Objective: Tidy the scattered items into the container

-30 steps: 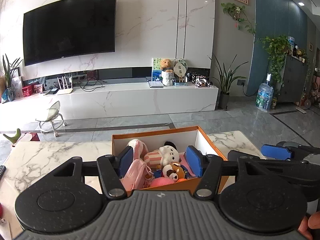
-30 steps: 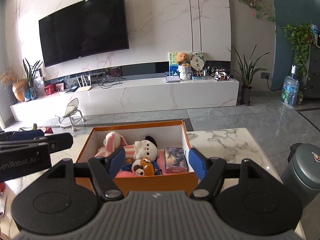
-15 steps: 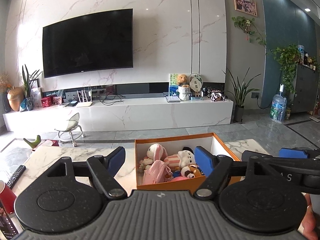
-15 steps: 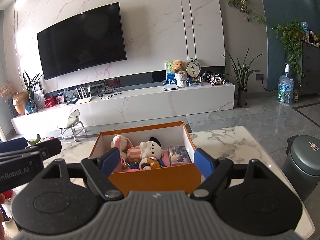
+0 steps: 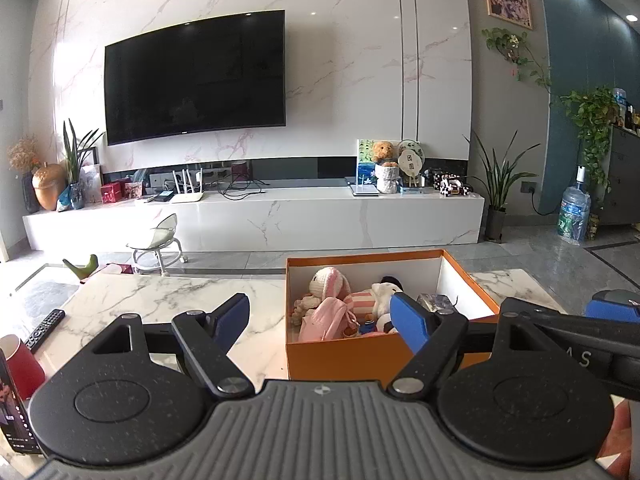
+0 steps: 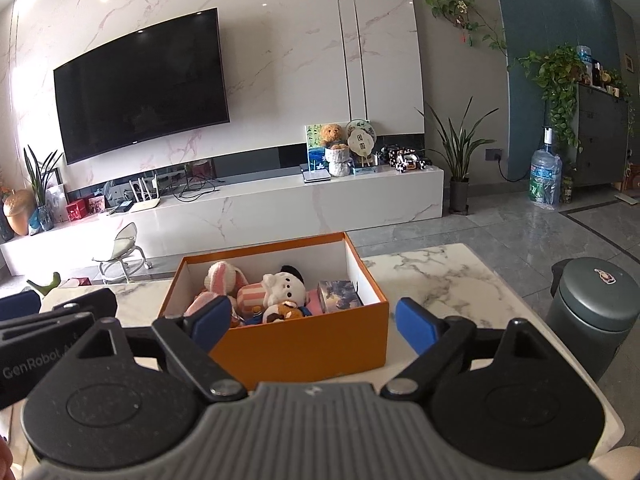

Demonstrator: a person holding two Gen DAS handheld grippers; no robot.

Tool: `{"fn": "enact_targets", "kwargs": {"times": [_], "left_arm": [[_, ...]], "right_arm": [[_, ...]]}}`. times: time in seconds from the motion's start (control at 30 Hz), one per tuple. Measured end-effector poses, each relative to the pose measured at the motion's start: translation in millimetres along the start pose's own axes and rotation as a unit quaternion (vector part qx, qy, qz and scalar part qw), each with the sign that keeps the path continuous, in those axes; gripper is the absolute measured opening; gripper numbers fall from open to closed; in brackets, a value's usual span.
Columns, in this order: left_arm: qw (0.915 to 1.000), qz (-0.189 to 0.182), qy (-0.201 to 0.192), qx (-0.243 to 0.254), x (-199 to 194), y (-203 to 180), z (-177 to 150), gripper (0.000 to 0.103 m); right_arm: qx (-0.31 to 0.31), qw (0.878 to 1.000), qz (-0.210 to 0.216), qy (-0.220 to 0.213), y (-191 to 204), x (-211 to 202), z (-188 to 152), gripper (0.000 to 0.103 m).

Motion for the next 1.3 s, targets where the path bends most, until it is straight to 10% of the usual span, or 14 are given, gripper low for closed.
{"fn": "enact_targets", "kwargs": {"times": [1.3], "left_arm": [[0.9967,0.019,0.078,-0.009,18.5,8.0,-47.9,0.09]], "right_arm": [[-0.001,0.999,-0.019,0.041,-1.3,18.6,-41.8,0.091]]}}
Point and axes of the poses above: each gripper's, at about its wrist camera, not at the fingertips, and x roughly the way its jaws point, y to its left, z to its top, the point moved 8 cm from there along x, roughly the way its jaws point, and after that the axes turned 9 degrees about y, right-handed, at the moved point
